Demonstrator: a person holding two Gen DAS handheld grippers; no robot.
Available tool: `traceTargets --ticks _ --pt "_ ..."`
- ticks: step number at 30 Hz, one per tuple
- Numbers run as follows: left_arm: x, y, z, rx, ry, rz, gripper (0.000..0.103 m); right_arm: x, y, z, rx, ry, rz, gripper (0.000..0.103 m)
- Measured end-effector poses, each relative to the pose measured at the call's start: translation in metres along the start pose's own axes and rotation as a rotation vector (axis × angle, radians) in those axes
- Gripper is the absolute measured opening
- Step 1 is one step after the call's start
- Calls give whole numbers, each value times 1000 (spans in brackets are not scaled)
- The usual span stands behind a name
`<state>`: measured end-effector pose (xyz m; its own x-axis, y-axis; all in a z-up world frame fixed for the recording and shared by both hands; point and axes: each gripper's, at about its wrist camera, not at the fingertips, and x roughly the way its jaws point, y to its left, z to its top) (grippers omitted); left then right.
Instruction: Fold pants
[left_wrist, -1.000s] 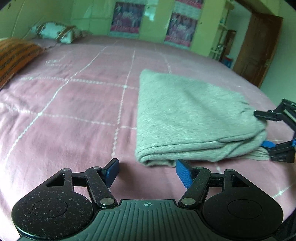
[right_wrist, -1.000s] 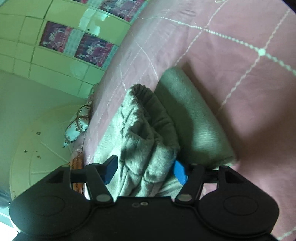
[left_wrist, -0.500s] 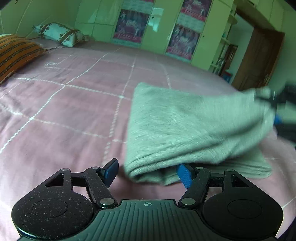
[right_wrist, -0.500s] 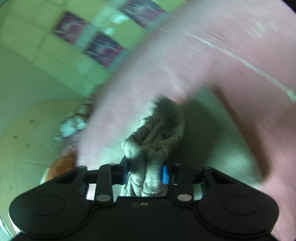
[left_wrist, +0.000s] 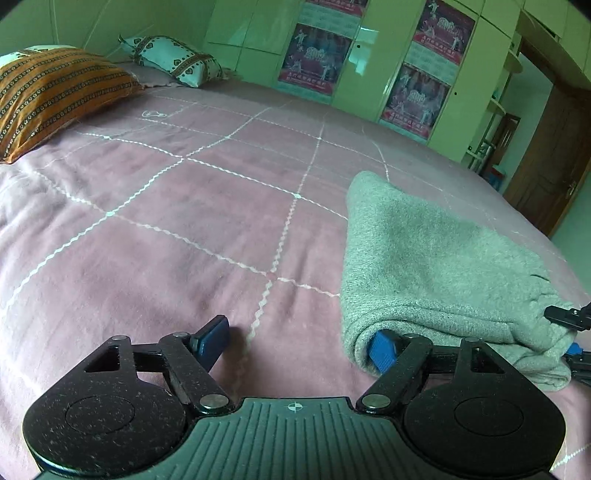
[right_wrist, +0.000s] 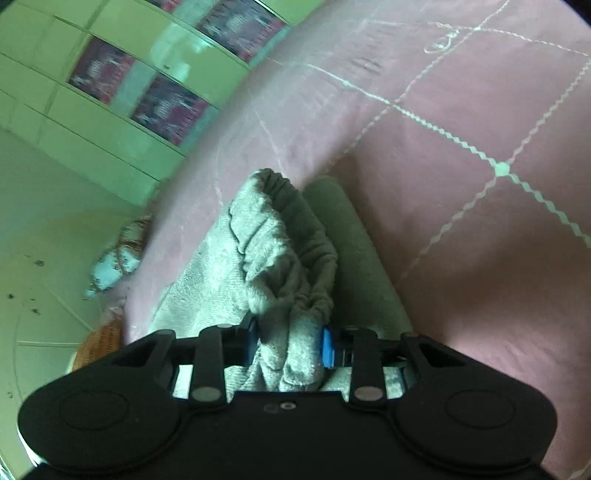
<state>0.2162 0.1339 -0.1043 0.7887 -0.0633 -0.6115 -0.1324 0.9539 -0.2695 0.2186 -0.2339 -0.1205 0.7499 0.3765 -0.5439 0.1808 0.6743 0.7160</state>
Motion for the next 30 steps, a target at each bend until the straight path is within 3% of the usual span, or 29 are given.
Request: traceTargets --ticks 3,5,7,10,12,16,18,21,24,27,29,30 --pt "-11 1 0 2 -77 -68 62 -6 7 6 -27 -15 22 23" --pt "-11 -1 -1 16 -71 -52 62 -19 25 13 -85 -70 83 22" --pt "2 4 -1 -15 15 -61 67 -26 29 14 -124 -93 88 22" --pt "4 1 1 13 50 -75 71 0 -3 15 -44 -2 -42 24" --pt "2 1 1 29 63 -76 71 -3 -17 16 18 7 8 27" --pt "-9 16 3 6 80 -106 72 -38 -14 16 -30 -109 -15 30" --pt "-21 21 5 -2 59 -100 72 -53 -9 17 -87 -179 -43 16" --pt "-36 19 17 -19 -41 -75 72 -61 16 24 -208 -200 20 16" --pt "-26 3 33 -9 -64 -47 72 -43 39 27 -277 -170 46 16" --pt "-3 -16 36 24 -13 -79 77 -25 57 15 -433 -112 4 16" --pt "19 -24 27 92 98 -45 80 -8 59 0 -610 -75 -125 14" --pt "25 -18 21 76 115 -55 86 -4 52 0 -605 -42 -174 10"
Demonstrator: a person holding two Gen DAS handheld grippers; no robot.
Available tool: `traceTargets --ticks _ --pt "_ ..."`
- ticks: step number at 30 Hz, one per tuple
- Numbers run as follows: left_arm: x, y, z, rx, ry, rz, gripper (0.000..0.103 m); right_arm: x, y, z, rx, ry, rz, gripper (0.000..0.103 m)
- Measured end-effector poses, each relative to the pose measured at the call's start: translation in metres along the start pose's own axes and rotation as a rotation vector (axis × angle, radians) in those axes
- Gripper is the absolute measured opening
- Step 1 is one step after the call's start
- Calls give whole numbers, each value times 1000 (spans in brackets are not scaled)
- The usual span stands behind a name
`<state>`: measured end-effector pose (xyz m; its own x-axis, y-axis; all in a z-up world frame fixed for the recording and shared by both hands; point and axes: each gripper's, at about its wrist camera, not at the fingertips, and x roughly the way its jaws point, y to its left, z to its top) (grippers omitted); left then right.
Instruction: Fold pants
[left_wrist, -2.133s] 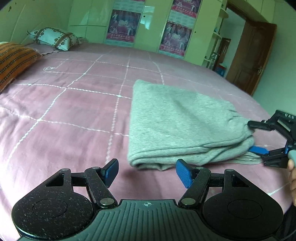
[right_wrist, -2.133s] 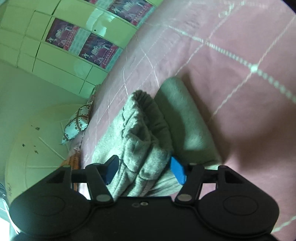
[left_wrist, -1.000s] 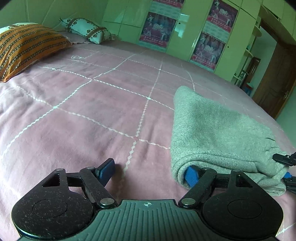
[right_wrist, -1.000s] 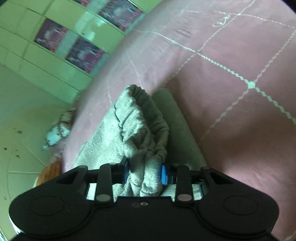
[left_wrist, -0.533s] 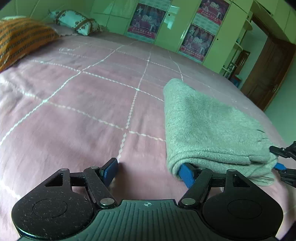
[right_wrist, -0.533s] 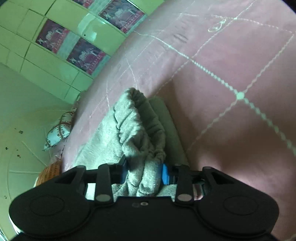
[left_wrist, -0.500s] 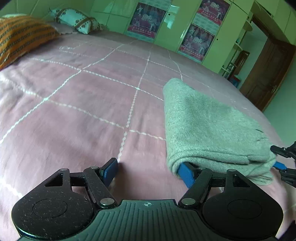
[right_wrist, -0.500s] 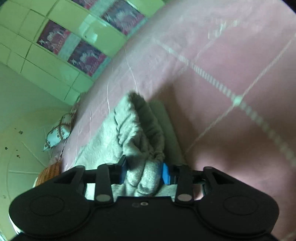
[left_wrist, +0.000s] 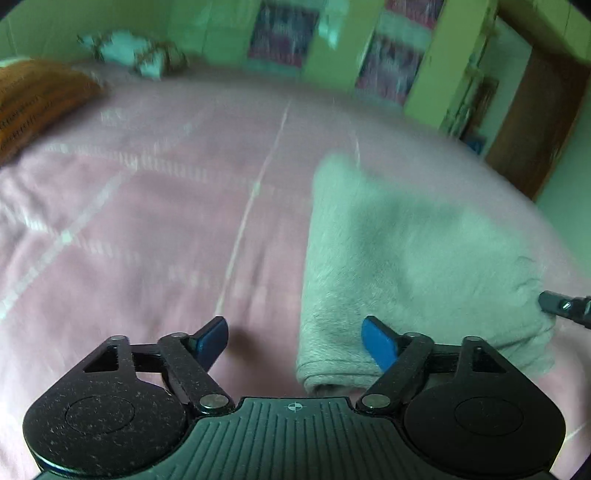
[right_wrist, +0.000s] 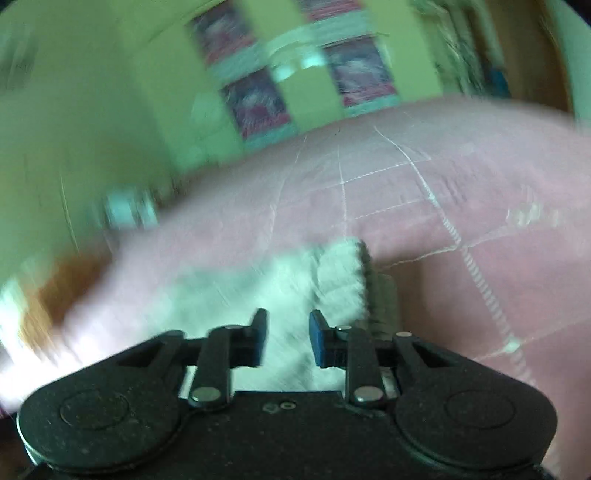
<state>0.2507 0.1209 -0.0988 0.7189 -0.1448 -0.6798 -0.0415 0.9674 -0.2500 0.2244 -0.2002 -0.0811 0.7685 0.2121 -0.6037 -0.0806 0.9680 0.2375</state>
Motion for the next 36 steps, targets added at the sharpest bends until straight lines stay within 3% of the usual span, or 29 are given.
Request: traceTargets --ticks 3,4,5,6,9,13,15,16,17,22,24,26,36 --pt "-7 23 -6 -104 -16 -36 88 -6 -19 -4 67 26 50 5" --pt "-15 26 -6 -113 -36 -19 88 -18 -18 -2 55 -4 66 10" --pt "-22 31 -8 -121 -56 -18 88 -32 -21 -3 53 -49 78 26" --pt "-29 34 -11 -135 -71 -25 88 -43 -28 -2 84 -93 106 29" --pt "-45 40 -11 -159 -114 -69 88 -50 -61 -4 259 -93 172 32" --pt "-42 39 0 -177 -110 -113 98 -44 -82 -11 344 -50 138 35" --pt "-39 32 1 -151 -100 -95 99 -42 -81 -12 347 -48 136 48" --pt "-38 28 0 -141 -94 -93 99 -42 -79 -12 346 -56 142 66" --pt "-37 25 0 -133 -86 -87 99 -43 -78 -14 345 -67 144 72" --pt "-41 5 -7 -67 -63 -30 102 -48 -83 -27 361 -52 163 72" --pt "-43 -1 -11 -35 -65 -13 103 -49 -87 -30 383 -36 161 77" --pt "-43 -5 -14 -1 -60 2 103 -50 -90 -33 399 -29 150 93" --pt "-39 -9 -12 76 -42 46 103 -37 -115 -38 557 10 232 94"
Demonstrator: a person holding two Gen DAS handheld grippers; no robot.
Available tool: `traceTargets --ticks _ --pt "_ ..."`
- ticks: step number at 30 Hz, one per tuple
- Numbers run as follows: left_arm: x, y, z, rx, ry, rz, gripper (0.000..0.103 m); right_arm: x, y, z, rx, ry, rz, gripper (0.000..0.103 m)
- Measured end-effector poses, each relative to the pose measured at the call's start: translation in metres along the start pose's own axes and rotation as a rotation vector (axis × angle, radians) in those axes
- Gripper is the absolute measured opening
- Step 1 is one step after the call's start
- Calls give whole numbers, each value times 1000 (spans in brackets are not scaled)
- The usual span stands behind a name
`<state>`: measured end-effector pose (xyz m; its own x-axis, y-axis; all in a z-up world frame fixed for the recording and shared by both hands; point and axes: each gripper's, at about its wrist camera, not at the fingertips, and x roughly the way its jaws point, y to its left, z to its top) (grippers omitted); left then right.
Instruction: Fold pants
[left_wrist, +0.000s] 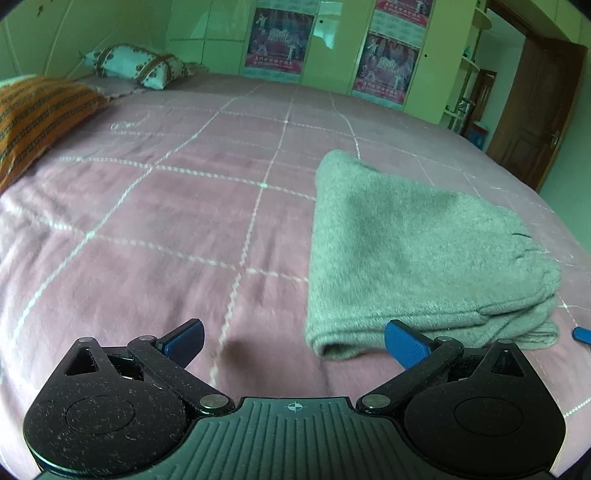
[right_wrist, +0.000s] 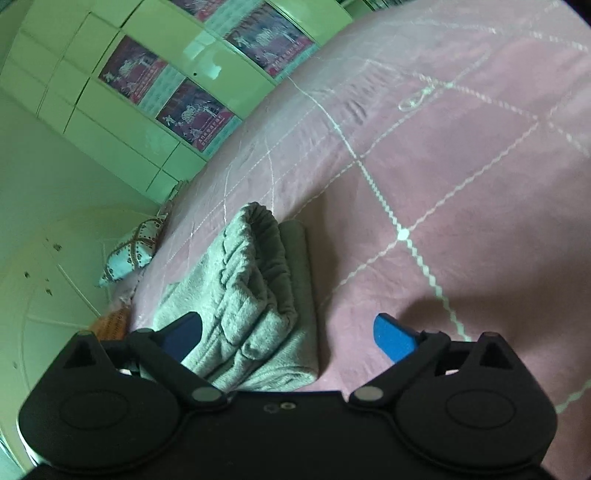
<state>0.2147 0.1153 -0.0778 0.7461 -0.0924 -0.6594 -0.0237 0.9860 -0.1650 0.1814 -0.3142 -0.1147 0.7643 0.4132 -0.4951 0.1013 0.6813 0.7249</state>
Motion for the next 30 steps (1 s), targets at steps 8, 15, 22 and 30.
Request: traceTargets --ticks 8,15,22,30 --pt "24 3 35 55 -1 -63 103 32 -3 15 -4 34 36 97" --pt "43 62 68 -264 -18 -407 103 60 -6 40 4 124 98 96" --pt "127 66 61 -364 248 -585 103 90 -2 44 -12 253 186 97" --pt "140 22 74 -210 343 -535 47 119 13 46 -22 342 173 44"
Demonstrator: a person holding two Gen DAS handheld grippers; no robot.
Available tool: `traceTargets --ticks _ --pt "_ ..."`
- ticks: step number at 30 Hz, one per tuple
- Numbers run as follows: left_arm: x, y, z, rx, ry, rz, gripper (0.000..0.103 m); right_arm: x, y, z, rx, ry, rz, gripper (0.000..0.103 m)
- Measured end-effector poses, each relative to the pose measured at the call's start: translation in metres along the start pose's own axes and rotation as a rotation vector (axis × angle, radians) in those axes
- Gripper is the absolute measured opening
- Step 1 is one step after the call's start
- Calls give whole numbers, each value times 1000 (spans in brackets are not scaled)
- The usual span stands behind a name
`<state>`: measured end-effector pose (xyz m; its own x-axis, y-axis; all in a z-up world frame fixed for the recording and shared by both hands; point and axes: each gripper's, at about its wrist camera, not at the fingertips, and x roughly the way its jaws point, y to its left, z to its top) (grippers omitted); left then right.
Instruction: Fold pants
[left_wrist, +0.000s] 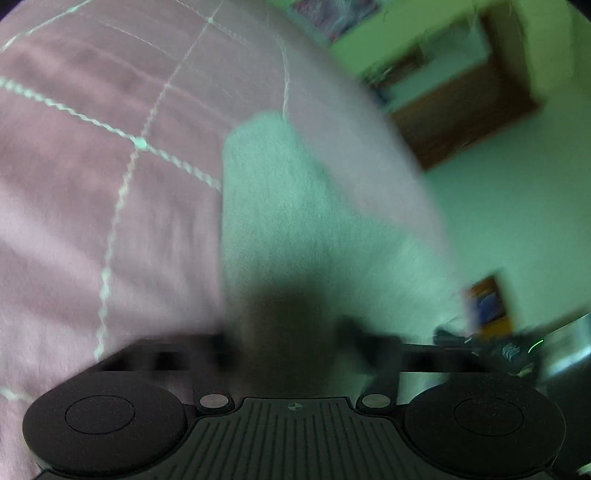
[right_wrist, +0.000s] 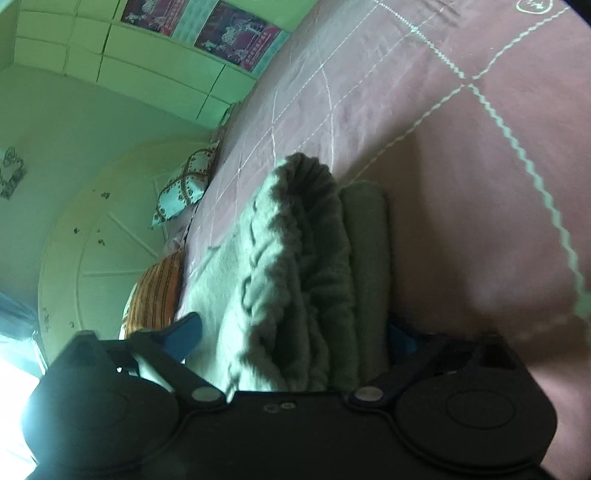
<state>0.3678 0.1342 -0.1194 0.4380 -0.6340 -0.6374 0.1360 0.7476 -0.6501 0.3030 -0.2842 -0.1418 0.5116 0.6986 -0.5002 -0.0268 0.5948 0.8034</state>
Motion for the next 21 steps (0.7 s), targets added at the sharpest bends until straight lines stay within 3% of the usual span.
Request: traceTargets --ticks 2,3,8,15,16,17,18,19,20,21 --pt "-3 -9 -5 22 -30 37 38 3 6 0 -33 9 -20 41" --pt "-9 -9 -6 -4 -63 20 26 1 11 1 -61 15 -27 41" --pt "-37 -18 7 19 -208 -83 25 -9 56 23 -231 -8 25 39" --pt "-49 -10 92 53 -377 -69 27 35 103 112 -340 -51 63 39" --pt "-43 -5 101 66 -382 -18 53 45 101 128 -322 -70 56 44" --pt "-35 -2 108 77 -370 105 73 56 95 139 -305 -88 20 62" --pt "-25 -2 111 88 -352 290 86 69 86 148 -302 -112 -67 73" --pt "-18 -3 109 132 -345 368 86 82 74 154 -287 -114 -173 80" --pt "-16 -5 105 172 -351 397 86 94 63 157 -266 -84 -237 64" --pt "-13 -9 98 210 -358 421 86 98 58 157 -251 -75 -245 59"
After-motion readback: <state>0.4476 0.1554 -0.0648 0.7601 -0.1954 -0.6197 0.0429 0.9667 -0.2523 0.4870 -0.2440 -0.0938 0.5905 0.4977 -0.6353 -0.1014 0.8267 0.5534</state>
